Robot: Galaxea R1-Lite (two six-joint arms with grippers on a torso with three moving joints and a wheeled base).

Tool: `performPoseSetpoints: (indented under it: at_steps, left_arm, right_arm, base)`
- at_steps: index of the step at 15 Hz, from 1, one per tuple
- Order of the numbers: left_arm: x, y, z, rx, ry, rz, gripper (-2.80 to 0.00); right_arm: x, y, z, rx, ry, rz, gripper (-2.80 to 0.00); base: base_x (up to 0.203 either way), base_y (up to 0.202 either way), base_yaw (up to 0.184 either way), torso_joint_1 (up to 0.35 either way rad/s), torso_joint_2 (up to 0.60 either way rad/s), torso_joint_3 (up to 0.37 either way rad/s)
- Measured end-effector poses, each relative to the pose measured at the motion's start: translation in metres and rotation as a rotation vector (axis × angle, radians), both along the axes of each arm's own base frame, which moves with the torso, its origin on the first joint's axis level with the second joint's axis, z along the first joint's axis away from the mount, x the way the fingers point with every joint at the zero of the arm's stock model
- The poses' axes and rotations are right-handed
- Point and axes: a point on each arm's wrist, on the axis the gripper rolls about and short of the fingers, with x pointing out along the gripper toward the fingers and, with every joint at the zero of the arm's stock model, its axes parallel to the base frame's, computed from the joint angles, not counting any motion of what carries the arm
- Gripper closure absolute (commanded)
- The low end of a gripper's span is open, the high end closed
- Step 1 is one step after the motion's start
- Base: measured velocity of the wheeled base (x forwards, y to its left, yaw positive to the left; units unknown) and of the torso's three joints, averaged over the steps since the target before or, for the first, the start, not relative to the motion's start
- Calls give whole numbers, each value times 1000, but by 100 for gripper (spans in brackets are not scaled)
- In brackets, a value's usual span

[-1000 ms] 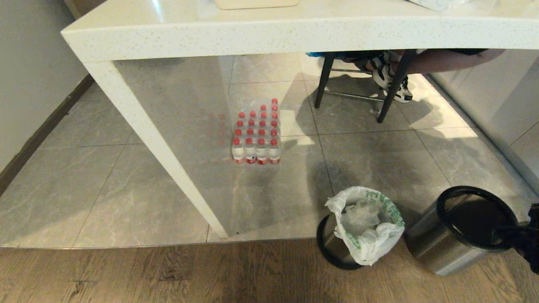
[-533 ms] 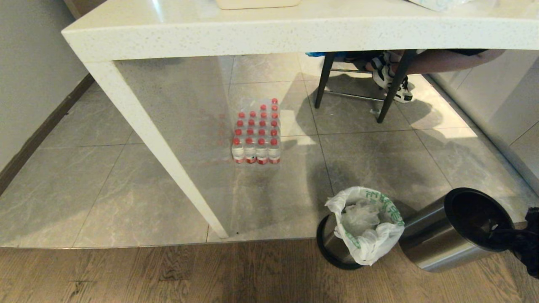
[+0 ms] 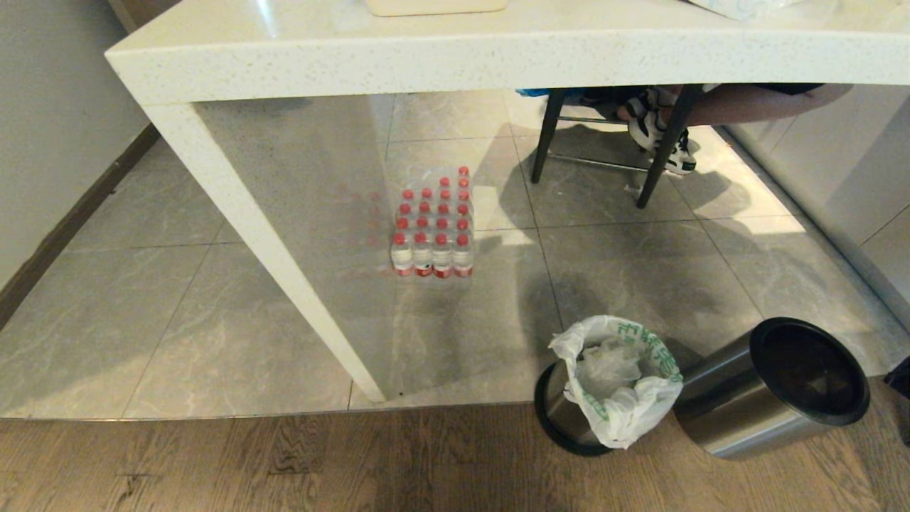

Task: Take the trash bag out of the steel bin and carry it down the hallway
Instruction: Pick up the trash bag

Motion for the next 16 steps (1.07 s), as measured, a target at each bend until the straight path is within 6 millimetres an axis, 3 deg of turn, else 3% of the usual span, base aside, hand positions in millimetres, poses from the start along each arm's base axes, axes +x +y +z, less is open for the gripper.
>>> performPoseSetpoints:
  at_steps: [2,4,8,12,15,16]
  left_arm:
    - [0,0,0,0,0,0,0]
    - [0,0,0,0,0,0,0]
    - [0,0,0,0,0,0,0]
    - [0,0,0,0,0,0,0]
    - [0,0,0,0,-1,0,0]
    - [0,0,0,0,0,0,0]
  right_arm:
    - [-8,22,27,-2,0,63,0]
    - [-4,61,45,7,23,190,0]
    - [6,150,62,39,115,478,0]
    - [-4,218,59,64,241,712,0]
    - [-4,235,49,72,303,784,0]
    - [-3,239,44,66,322,804,-280]
  base:
    - [0,0,0,0,0,0]
    - [0,0,0,0,0,0]
    - [0,0,0,0,0,0]
    - [0,0,0,0,0,0]
    - [0,0,0,0,0,0]
    - [0,0,0,0,0,0]
